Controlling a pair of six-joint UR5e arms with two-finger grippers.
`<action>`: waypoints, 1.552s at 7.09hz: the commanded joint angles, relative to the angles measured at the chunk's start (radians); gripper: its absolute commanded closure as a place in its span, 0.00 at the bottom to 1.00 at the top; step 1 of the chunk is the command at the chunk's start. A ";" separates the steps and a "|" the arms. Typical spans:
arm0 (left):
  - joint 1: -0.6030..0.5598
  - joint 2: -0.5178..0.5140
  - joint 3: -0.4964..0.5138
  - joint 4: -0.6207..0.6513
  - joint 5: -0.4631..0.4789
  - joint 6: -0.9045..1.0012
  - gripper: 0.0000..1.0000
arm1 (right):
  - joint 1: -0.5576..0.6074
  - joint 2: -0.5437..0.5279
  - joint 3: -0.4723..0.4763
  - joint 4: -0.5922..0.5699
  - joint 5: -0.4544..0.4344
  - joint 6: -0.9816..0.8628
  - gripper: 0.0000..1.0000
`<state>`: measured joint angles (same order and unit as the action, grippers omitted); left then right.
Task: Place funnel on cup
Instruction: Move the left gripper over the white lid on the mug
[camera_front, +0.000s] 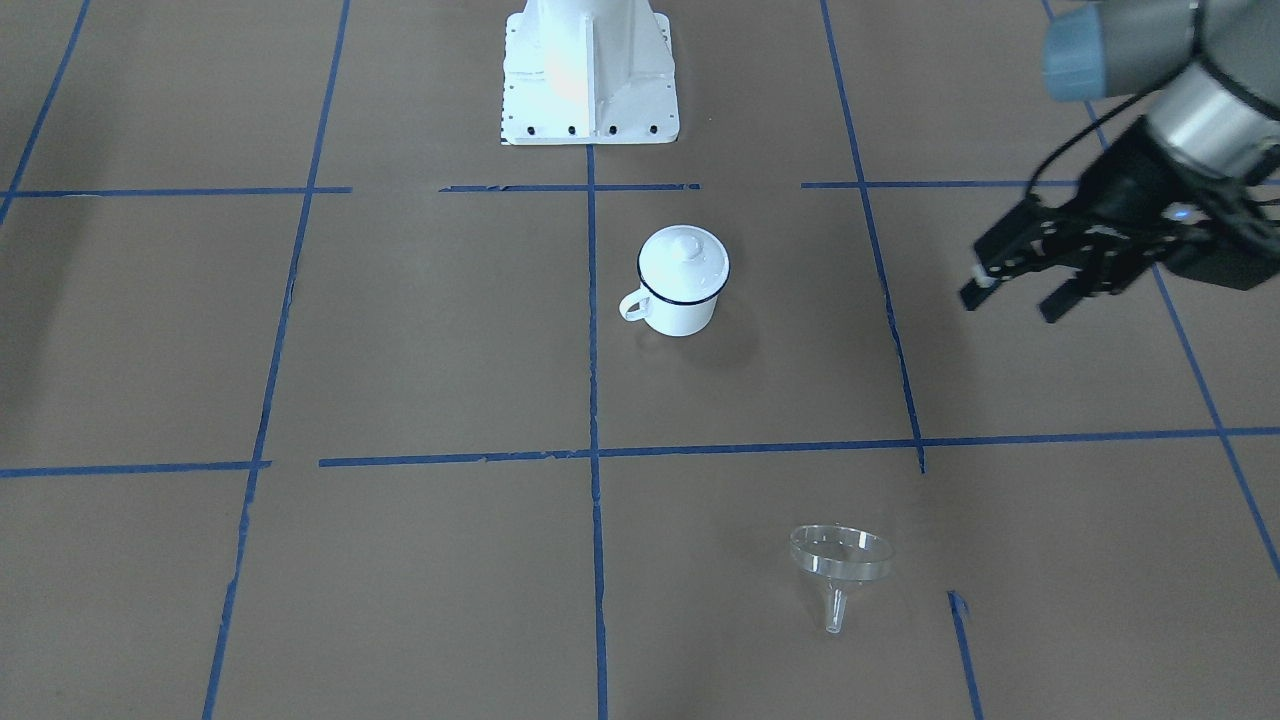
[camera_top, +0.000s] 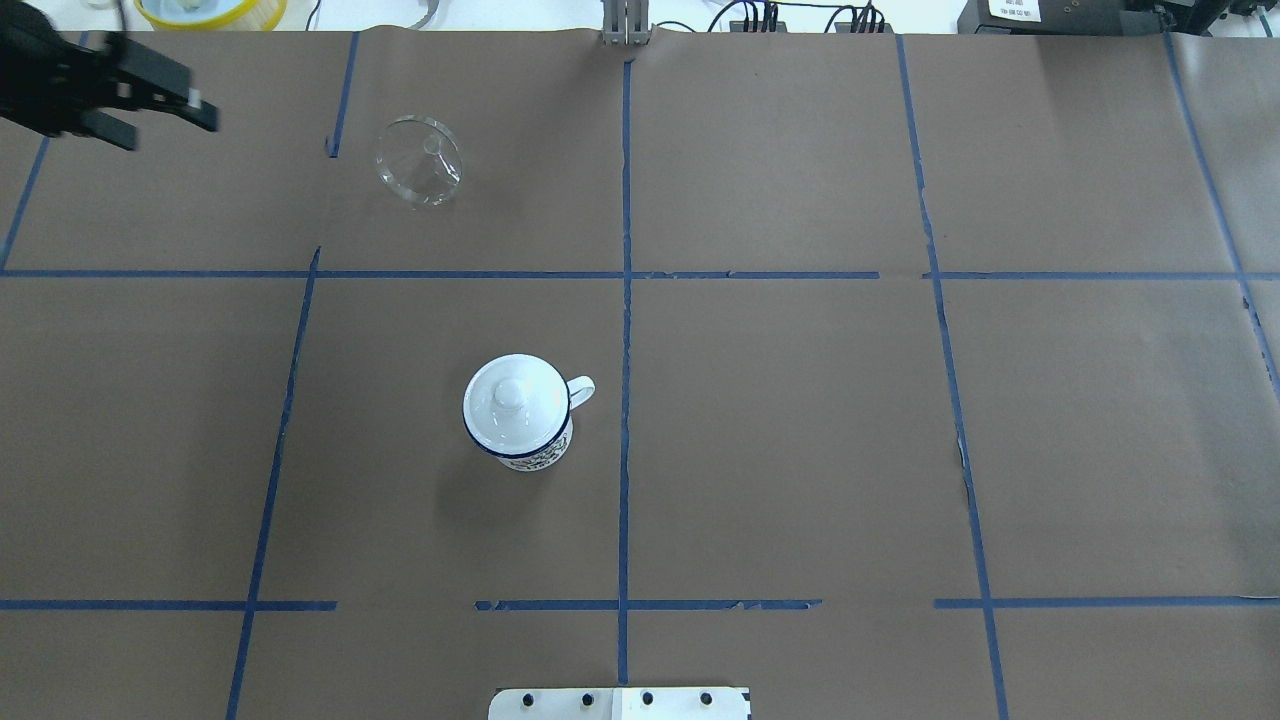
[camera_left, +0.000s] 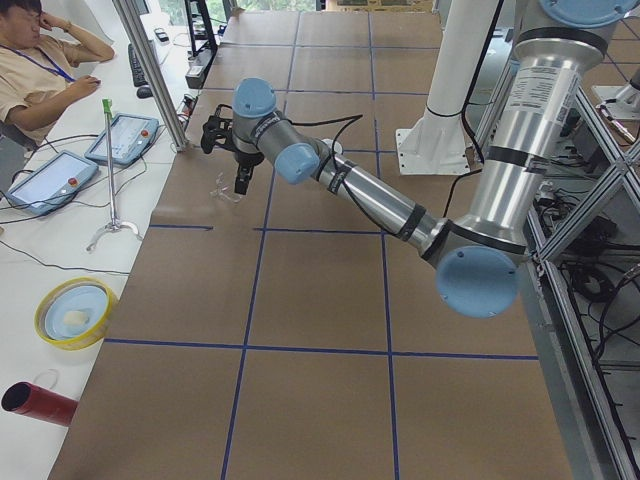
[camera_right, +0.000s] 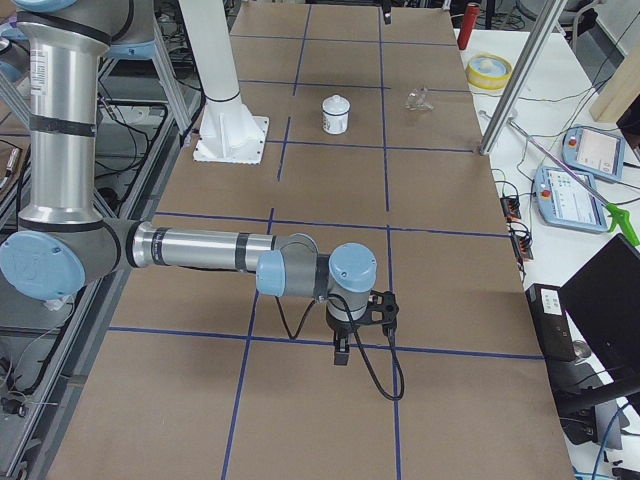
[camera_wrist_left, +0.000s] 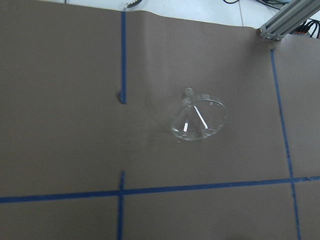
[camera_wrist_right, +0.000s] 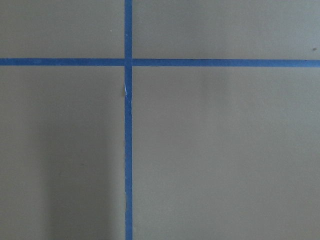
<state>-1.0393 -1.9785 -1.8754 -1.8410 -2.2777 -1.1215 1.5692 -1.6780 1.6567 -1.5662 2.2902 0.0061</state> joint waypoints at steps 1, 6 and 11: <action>0.209 -0.144 0.001 0.090 0.117 -0.265 0.00 | 0.000 0.000 0.000 0.000 0.000 0.000 0.00; 0.481 -0.272 0.044 0.404 0.400 -0.377 0.00 | 0.000 0.000 0.000 0.000 0.000 0.000 0.00; 0.510 -0.267 0.048 0.404 0.429 -0.377 0.00 | 0.000 0.000 0.000 0.000 0.000 0.000 0.00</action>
<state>-0.5397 -2.2462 -1.8258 -1.4374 -1.8482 -1.4986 1.5693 -1.6782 1.6567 -1.5662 2.2902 0.0061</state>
